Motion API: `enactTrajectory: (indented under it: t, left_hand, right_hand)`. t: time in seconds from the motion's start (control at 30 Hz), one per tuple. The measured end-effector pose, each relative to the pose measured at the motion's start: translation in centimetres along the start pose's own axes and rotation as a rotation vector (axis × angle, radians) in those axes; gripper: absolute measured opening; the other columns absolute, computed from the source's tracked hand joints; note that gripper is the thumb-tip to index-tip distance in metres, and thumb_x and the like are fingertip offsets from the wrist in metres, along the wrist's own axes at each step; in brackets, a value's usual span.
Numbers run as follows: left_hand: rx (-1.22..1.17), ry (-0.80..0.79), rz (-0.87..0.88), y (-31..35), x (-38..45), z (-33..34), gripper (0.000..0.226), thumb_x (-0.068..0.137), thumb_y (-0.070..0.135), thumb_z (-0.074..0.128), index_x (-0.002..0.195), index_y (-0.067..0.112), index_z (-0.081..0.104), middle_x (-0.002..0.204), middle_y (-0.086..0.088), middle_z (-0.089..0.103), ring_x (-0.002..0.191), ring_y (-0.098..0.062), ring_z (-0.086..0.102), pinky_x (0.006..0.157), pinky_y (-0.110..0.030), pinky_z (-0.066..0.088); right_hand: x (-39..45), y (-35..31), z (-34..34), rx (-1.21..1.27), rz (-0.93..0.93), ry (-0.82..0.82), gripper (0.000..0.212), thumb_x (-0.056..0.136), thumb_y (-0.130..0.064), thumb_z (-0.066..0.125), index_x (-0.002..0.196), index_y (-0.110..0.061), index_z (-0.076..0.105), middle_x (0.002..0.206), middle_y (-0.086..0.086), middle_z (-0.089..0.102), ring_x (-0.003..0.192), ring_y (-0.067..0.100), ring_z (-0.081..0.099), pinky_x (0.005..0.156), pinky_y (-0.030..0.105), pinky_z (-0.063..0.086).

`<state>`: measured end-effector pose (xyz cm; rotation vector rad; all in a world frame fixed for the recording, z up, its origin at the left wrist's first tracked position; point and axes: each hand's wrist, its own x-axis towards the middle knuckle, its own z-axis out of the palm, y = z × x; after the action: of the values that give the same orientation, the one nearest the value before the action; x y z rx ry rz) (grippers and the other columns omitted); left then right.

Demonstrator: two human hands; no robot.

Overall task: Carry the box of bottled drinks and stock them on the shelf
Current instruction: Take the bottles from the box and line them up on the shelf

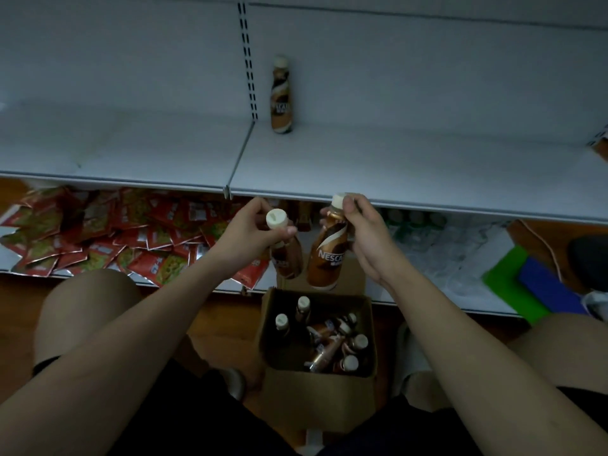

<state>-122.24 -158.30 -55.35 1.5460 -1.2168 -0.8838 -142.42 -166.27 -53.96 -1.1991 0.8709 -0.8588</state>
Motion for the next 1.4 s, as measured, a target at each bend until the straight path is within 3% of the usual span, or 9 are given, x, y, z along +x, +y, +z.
enactTrajectory:
  t: [0.17, 0.33, 0.43, 0.6, 0.7, 0.77, 0.9, 1.2, 1.4]
  left_hand:
    - [0.105, 0.045, 0.125, 3.3, 1.7, -0.9, 0.039, 0.067, 0.046, 0.082, 0.079, 0.027, 0.05, 0.078, 0.006, 0.074, 0.072, -0.006, 0.071, 0.054, -0.016, 0.05]
    - [0.289, 0.109, 0.223, 6.5, 3.9, -1.3, 0.027, 0.076, 0.046, 0.073, 0.088, 0.029, 0.056, 0.082, 0.008, 0.067, 0.071, 0.003, 0.063, 0.053, -0.006, 0.043]
    - [0.343, 0.14, 0.28, 8.2, 5.8, -1.8, 0.03, 0.081, 0.045, 0.069, 0.096, 0.022, 0.058, 0.085, 0.008, 0.066, 0.074, -0.002, 0.061, 0.057, -0.012, 0.044]
    - [0.281, 0.182, 0.278, 9.5, 9.7, -2.9, 0.033, 0.08, 0.045, 0.071, 0.096, 0.02, 0.059, 0.08, 0.003, 0.065, 0.072, -0.014, 0.062, 0.061, -0.028, 0.05]
    - [0.261, 0.195, 0.266, 9.5, 12.2, -3.6, 0.03, 0.08, 0.043, 0.072, 0.094, 0.021, 0.057, 0.08, 0.003, 0.062, 0.073, -0.015, 0.059, 0.06, -0.027, 0.047]
    - [0.28, 0.226, 0.263, 9.3, 13.9, -4.0, 0.025, 0.08, 0.043, 0.071, 0.09, 0.026, 0.056, 0.08, 0.009, 0.061, 0.075, -0.011, 0.058, 0.06, -0.026, 0.044]
    - [0.313, 0.31, 0.254, 9.0, 17.1, -4.4, 0.024, 0.079, 0.047, 0.071, 0.087, 0.032, 0.054, 0.078, 0.015, 0.059, 0.073, -0.005, 0.055, 0.058, -0.024, 0.041]
    - [0.318, 0.408, 0.198, 6.9, 22.4, -4.7, 0.023, 0.08, 0.051, 0.067, 0.085, 0.038, 0.048, 0.077, 0.017, 0.059, 0.071, 0.001, 0.053, 0.055, -0.023, 0.037]
    - [0.357, 0.406, 0.202, 5.9, 24.7, -4.9, 0.022, 0.082, 0.049, 0.066, 0.085, 0.04, 0.046, 0.074, 0.018, 0.058, 0.067, 0.005, 0.052, 0.053, -0.021, 0.034]
  right_hand:
    - [1.8, -2.4, 0.6, 0.11, -0.062, 0.062, 0.024, 0.103, -0.034, 0.037, 0.105, -0.018, 0.056, 0.079, -0.002, 0.07, 0.077, 0.019, 0.064, 0.076, 0.038, 0.053]
    - [3.8, -5.1, 0.4, 0.063, -0.087, 0.102, 0.031, 0.096, -0.051, 0.041, 0.099, -0.024, 0.055, 0.084, -0.001, 0.066, 0.077, 0.016, 0.064, 0.073, 0.034, 0.054]
    - [5.4, -6.8, 0.2, -0.01, -0.095, 0.09, 0.027, 0.087, -0.05, 0.056, 0.102, -0.027, 0.052, 0.091, -0.003, 0.065, 0.08, 0.011, 0.066, 0.069, 0.026, 0.052]
    - [8.6, -8.8, 0.8, -0.088, -0.194, 0.102, 0.011, 0.094, -0.034, 0.056, 0.102, -0.027, 0.052, 0.093, -0.005, 0.069, 0.081, 0.007, 0.07, 0.075, 0.027, 0.054]
    - [10.6, -9.8, 1.4, -0.149, -0.25, 0.119, 0.012, 0.09, -0.037, 0.062, 0.1, -0.034, 0.057, 0.098, -0.004, 0.071, 0.093, 0.015, 0.069, 0.084, 0.033, 0.054]
    - [12.0, -10.4, 1.6, -0.175, -0.266, 0.13, 0.013, 0.088, -0.039, 0.064, 0.101, -0.04, 0.06, 0.102, -0.003, 0.071, 0.093, 0.013, 0.068, 0.081, 0.03, 0.052]
    - [15.5, -11.4, 2.0, -0.175, -0.255, 0.141, 0.032, 0.088, -0.028, 0.066, 0.12, -0.026, 0.06, 0.107, 0.001, 0.071, 0.093, 0.013, 0.068, 0.079, 0.027, 0.054]
    - [23.1, -11.7, 2.6, -0.309, -0.326, 0.114, 0.029, 0.093, -0.022, 0.06, 0.121, -0.017, 0.057, 0.108, 0.009, 0.068, 0.092, 0.018, 0.064, 0.078, 0.026, 0.05]
    - [26.9, -10.6, 3.2, -0.365, -0.345, 0.118, 0.03, 0.094, -0.019, 0.058, 0.122, -0.008, 0.057, 0.113, 0.018, 0.067, 0.1, 0.03, 0.064, 0.085, 0.037, 0.052]
